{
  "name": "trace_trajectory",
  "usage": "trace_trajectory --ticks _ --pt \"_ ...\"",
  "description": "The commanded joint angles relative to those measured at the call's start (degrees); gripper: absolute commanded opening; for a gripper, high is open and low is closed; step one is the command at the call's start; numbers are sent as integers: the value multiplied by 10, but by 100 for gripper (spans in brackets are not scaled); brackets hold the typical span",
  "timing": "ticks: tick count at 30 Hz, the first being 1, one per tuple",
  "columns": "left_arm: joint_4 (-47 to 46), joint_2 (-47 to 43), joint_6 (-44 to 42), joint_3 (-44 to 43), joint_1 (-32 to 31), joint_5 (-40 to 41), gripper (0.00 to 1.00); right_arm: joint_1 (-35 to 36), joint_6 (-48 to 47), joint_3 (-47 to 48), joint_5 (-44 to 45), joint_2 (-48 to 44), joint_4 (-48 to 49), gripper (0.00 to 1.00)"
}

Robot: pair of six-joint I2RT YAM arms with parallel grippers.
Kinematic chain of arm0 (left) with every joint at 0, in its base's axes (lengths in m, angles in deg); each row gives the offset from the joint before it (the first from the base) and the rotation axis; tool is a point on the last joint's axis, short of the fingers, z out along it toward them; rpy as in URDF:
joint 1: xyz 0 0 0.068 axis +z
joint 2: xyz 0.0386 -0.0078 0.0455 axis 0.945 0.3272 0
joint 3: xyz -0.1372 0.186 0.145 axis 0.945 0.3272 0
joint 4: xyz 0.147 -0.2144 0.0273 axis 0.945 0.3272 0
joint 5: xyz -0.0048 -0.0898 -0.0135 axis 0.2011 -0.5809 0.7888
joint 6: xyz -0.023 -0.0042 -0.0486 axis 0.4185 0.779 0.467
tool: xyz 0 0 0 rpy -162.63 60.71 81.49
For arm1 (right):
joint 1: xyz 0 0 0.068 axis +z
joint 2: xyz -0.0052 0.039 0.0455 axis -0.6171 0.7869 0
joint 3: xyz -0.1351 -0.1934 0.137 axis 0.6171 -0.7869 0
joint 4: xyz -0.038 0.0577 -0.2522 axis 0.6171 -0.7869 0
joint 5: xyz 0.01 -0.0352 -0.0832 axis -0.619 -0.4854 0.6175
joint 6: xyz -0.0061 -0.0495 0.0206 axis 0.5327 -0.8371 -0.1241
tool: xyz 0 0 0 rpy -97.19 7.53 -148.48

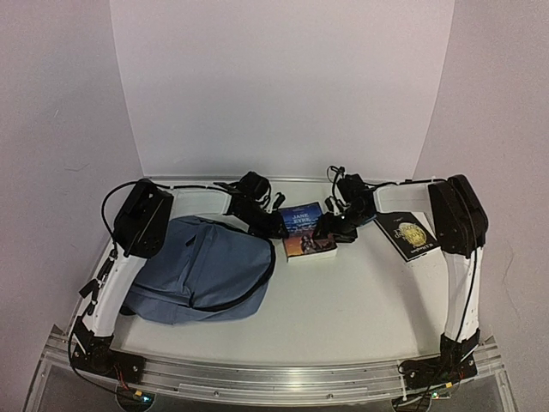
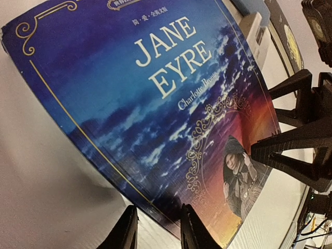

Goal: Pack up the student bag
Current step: Move the book to the center of the board.

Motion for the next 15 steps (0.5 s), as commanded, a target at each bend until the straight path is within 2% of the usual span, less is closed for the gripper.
trace_trajectory --ticks 1,8,15 --pt "9 -40 -28 -4 -55 -32 27 6 -38 -44 -24 -76 -29 66" --pt "-44 -97 17 92 -71 -30 30 7 -41 -164 -76 -159 -49 60" --pt "-63 -133 46 132 -72 -5 50 47 -73 -288 -138 -262 -52 60"
